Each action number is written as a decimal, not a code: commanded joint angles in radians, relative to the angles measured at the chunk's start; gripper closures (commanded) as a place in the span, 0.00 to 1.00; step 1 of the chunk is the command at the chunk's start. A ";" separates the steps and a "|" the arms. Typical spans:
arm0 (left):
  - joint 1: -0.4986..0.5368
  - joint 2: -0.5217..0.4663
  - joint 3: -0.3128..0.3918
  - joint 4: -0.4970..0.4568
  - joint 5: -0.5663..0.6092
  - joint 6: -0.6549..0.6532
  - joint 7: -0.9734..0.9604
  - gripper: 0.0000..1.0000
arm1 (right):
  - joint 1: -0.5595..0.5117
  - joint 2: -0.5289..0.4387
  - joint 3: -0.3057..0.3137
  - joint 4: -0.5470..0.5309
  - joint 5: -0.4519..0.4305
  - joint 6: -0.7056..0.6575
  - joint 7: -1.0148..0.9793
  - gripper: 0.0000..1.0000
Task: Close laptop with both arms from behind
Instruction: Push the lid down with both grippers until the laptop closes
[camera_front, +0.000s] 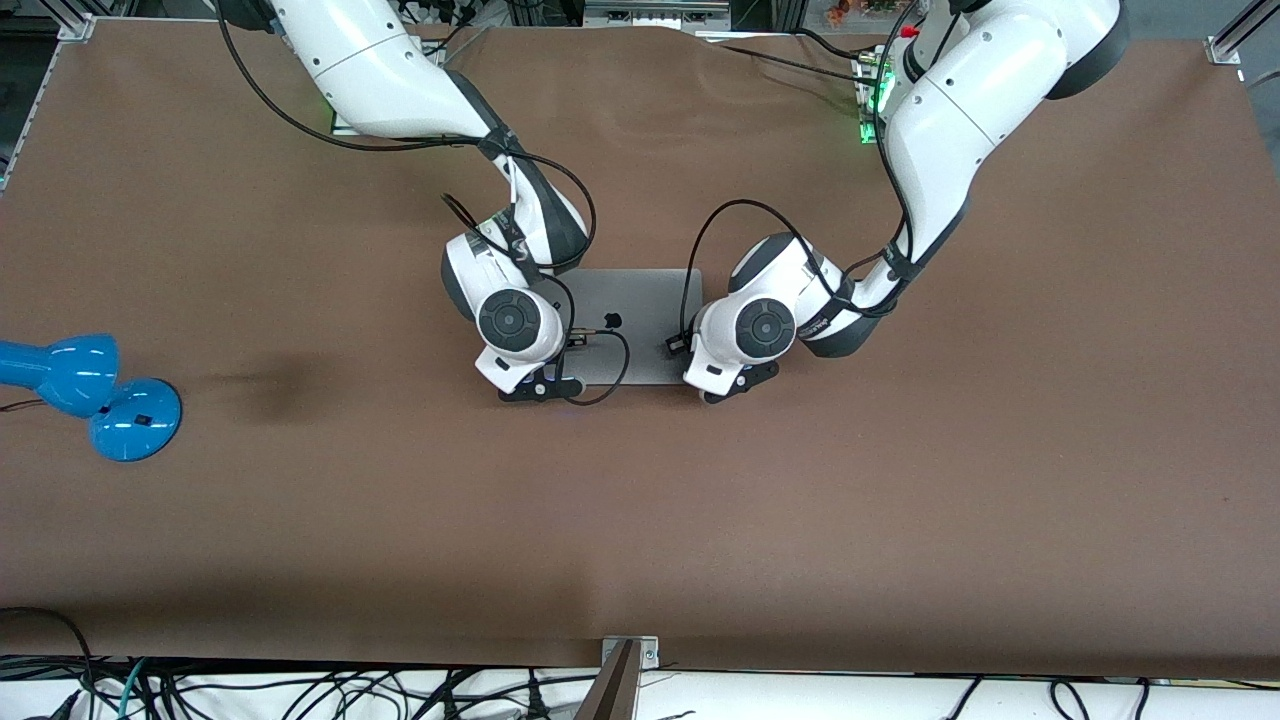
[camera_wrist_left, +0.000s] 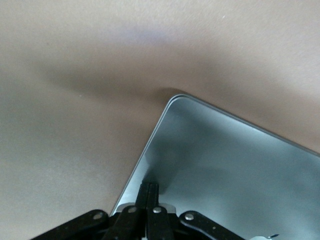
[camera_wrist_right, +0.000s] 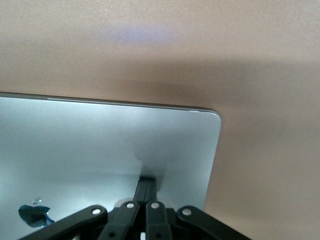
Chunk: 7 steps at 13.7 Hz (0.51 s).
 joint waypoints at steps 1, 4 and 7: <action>0.004 -0.017 0.007 0.034 0.029 -0.010 -0.001 0.00 | -0.002 0.024 0.005 0.050 -0.014 0.018 -0.005 1.00; 0.026 -0.113 0.001 0.034 0.029 -0.085 0.002 0.00 | -0.015 0.003 0.005 0.088 -0.006 -0.034 0.006 0.01; 0.098 -0.239 -0.001 0.031 0.027 -0.214 0.124 0.00 | -0.038 -0.063 -0.020 0.085 -0.011 -0.103 -0.014 0.00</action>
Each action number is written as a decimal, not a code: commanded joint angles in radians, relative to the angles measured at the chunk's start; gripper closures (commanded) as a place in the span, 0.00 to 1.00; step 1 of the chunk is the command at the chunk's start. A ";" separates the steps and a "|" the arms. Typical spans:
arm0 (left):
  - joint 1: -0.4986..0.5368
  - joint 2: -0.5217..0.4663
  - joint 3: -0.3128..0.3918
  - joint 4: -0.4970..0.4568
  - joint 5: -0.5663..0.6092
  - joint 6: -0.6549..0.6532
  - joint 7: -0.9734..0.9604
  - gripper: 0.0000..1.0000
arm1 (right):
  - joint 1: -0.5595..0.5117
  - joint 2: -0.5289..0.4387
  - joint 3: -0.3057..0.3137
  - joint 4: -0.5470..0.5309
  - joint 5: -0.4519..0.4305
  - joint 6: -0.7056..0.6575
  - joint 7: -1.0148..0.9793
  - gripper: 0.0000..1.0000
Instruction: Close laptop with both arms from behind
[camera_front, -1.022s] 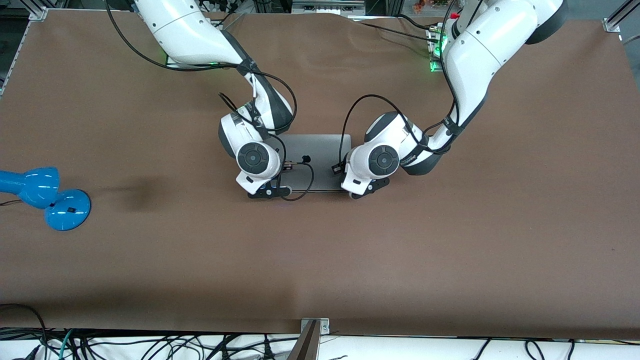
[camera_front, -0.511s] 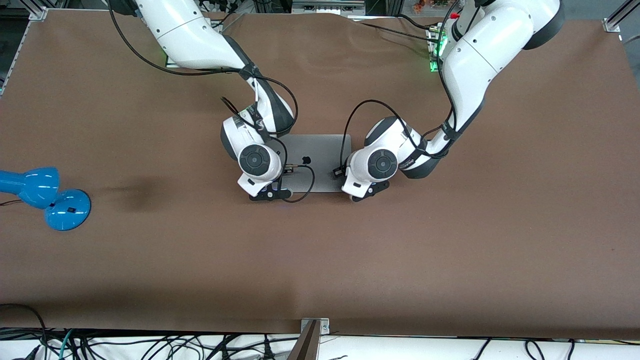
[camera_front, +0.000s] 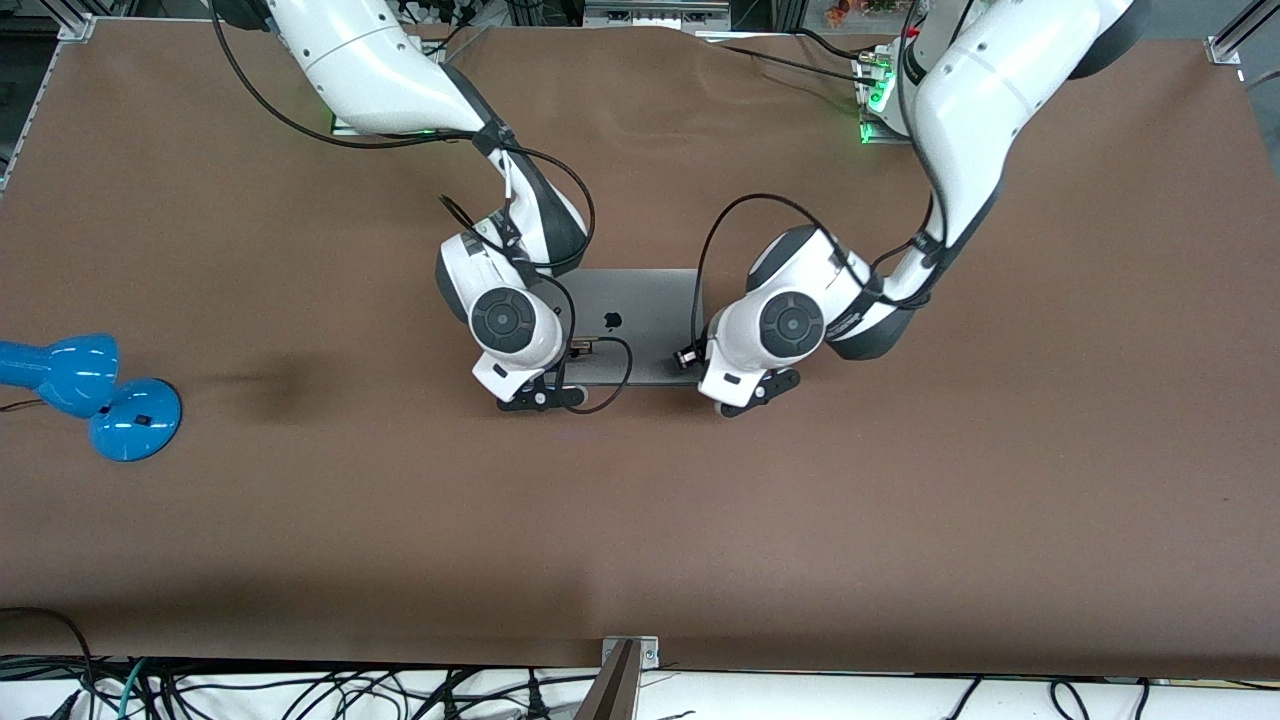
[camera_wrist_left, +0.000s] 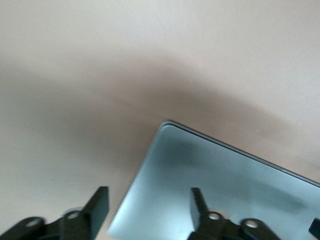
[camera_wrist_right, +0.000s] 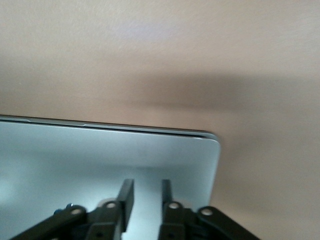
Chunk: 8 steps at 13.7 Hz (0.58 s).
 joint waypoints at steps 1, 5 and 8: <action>0.074 -0.145 -0.001 -0.029 0.026 -0.137 0.161 0.00 | -0.023 -0.074 -0.030 0.000 -0.009 -0.091 -0.010 0.00; 0.198 -0.289 -0.001 -0.027 0.025 -0.289 0.362 0.00 | -0.024 -0.139 -0.138 0.000 -0.012 -0.237 -0.019 0.00; 0.270 -0.395 -0.001 -0.027 0.029 -0.353 0.457 0.00 | -0.023 -0.179 -0.231 0.002 -0.010 -0.300 -0.091 0.00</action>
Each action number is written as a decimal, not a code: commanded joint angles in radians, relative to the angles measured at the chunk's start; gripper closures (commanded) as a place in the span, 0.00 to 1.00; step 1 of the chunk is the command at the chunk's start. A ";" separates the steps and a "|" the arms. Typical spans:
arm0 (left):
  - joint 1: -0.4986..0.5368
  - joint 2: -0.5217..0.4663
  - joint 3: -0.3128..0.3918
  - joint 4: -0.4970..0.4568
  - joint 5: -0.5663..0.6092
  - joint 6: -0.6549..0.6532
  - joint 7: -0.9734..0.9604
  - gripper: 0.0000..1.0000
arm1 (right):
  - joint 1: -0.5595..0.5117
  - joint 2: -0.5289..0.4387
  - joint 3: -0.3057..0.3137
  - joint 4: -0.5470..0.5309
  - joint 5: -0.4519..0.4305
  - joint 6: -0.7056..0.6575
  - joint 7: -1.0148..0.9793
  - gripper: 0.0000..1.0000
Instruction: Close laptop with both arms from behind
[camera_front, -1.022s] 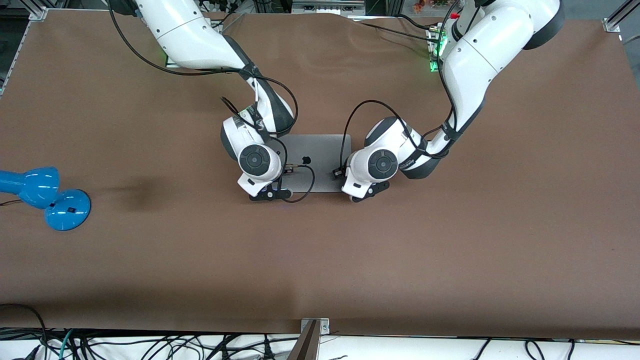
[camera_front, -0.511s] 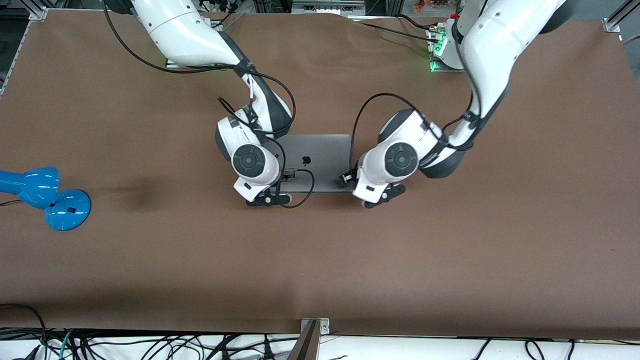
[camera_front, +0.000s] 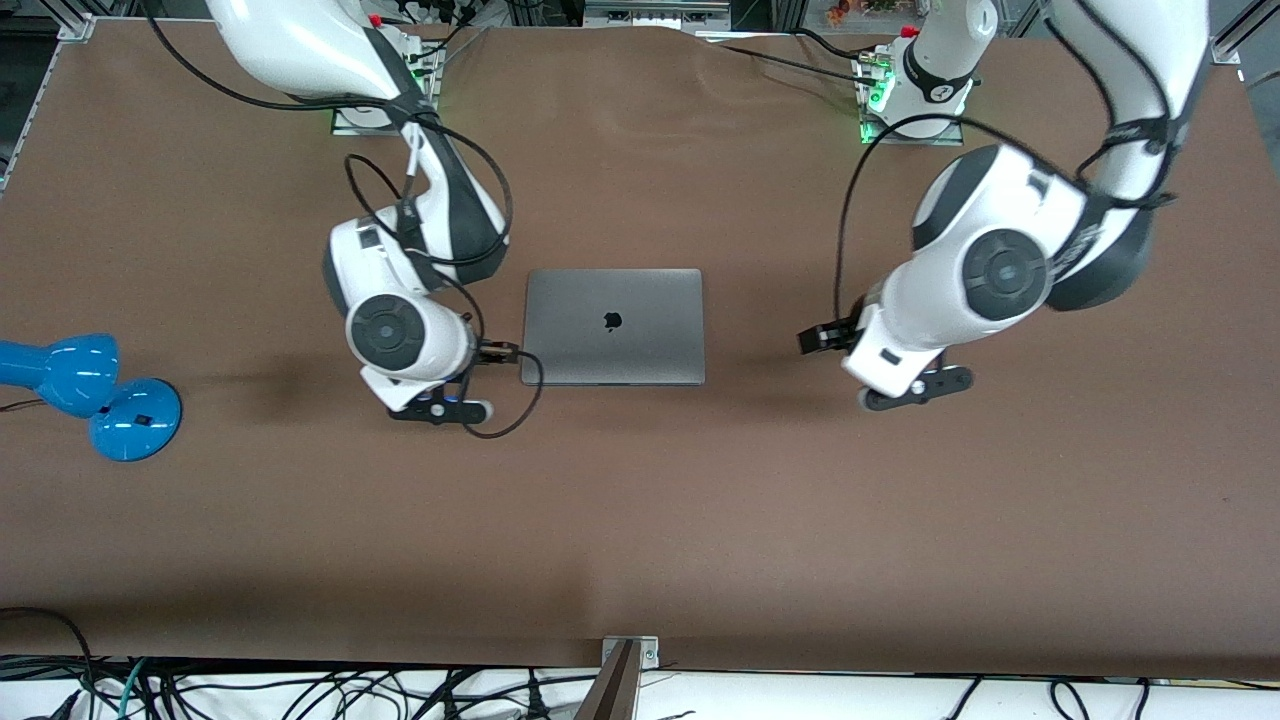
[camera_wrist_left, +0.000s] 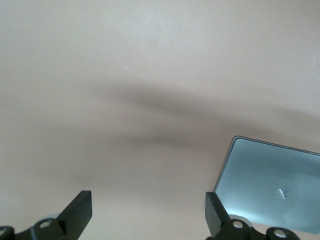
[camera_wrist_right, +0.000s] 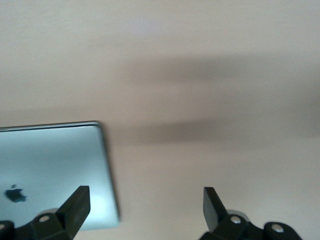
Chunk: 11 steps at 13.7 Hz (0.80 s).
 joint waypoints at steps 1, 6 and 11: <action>0.053 -0.144 0.002 -0.031 0.020 -0.073 0.149 0.00 | 0.001 -0.058 -0.080 -0.011 -0.005 -0.067 -0.068 0.00; -0.097 -0.383 0.326 -0.045 -0.063 -0.239 0.410 0.00 | -0.006 -0.123 -0.188 -0.011 -0.004 -0.101 -0.117 0.00; -0.115 -0.521 0.418 -0.144 -0.095 -0.294 0.480 0.00 | -0.126 -0.204 -0.188 -0.027 -0.010 -0.122 -0.306 0.00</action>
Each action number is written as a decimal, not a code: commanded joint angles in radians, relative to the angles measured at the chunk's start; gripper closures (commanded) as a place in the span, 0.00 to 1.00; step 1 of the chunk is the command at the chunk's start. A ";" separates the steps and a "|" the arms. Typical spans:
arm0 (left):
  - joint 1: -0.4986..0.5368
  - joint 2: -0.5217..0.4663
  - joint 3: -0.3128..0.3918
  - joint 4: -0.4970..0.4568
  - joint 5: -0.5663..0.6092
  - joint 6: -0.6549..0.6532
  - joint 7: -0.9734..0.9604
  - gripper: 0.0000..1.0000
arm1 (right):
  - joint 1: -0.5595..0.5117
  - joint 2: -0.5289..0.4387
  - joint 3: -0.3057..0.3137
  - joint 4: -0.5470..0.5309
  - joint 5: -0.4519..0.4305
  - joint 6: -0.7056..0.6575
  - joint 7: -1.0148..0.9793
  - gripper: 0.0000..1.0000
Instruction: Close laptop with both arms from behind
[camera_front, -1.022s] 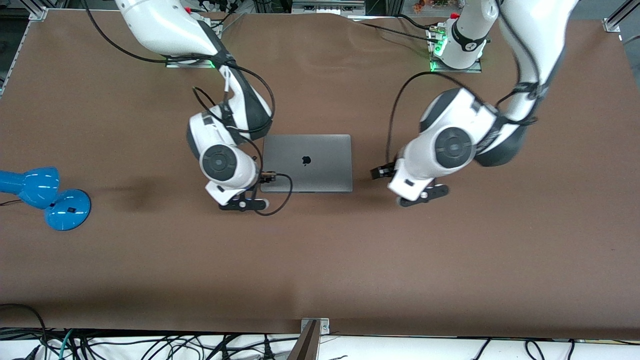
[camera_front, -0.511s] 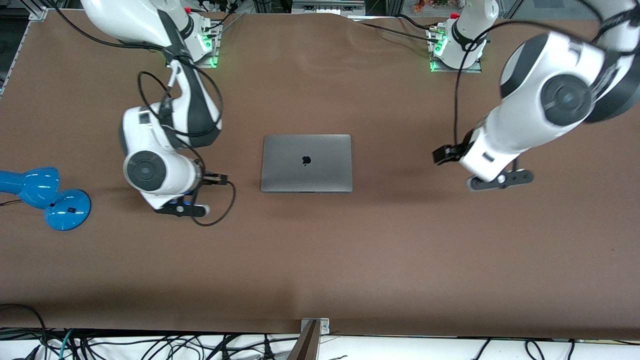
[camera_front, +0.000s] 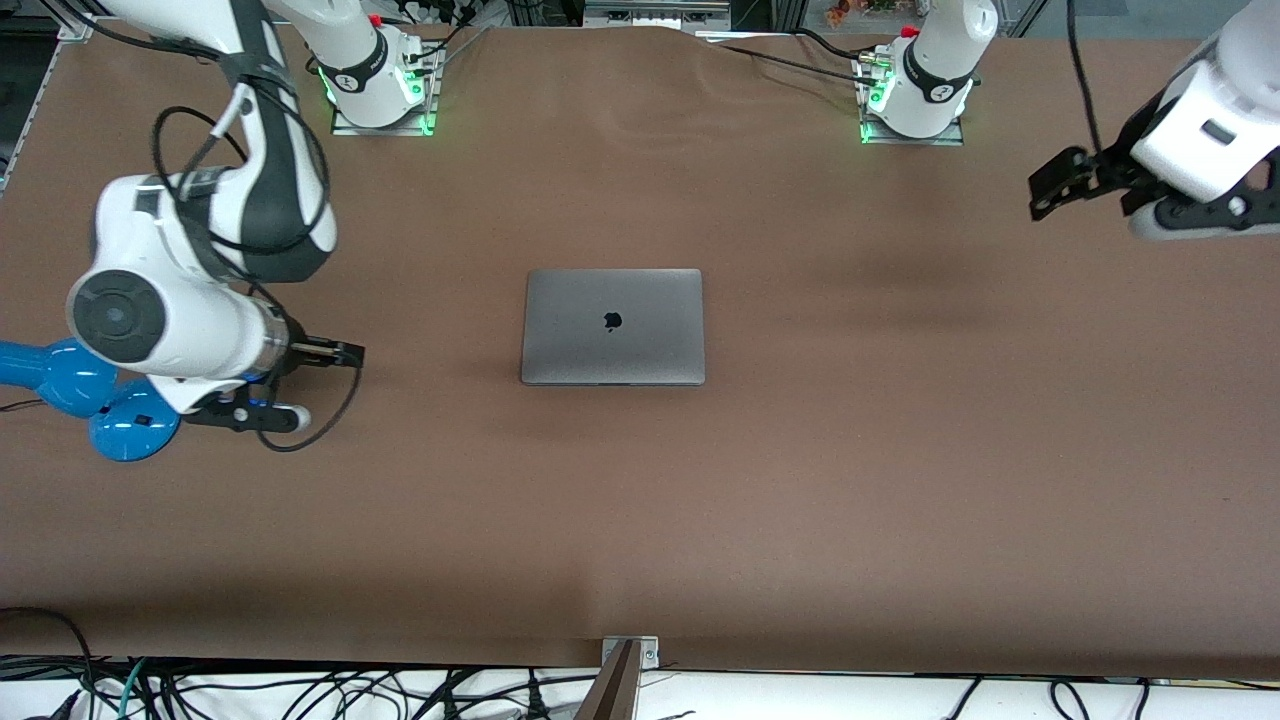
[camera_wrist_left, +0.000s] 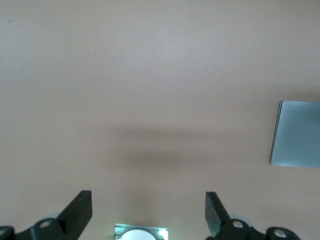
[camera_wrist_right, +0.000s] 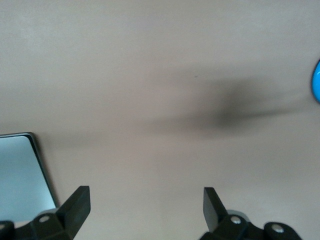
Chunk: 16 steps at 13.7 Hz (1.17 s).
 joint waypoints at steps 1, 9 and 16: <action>-0.006 -0.098 0.015 -0.156 -0.023 0.051 0.020 0.00 | -0.111 -0.090 0.080 -0.028 -0.019 -0.012 -0.054 0.00; 0.050 -0.098 0.028 -0.152 -0.008 0.065 0.126 0.00 | -0.395 -0.412 0.346 -0.160 -0.132 0.008 -0.042 0.00; 0.053 -0.069 0.028 -0.088 -0.008 0.059 0.119 0.00 | -0.429 -0.504 0.348 -0.189 -0.119 -0.070 -0.032 0.00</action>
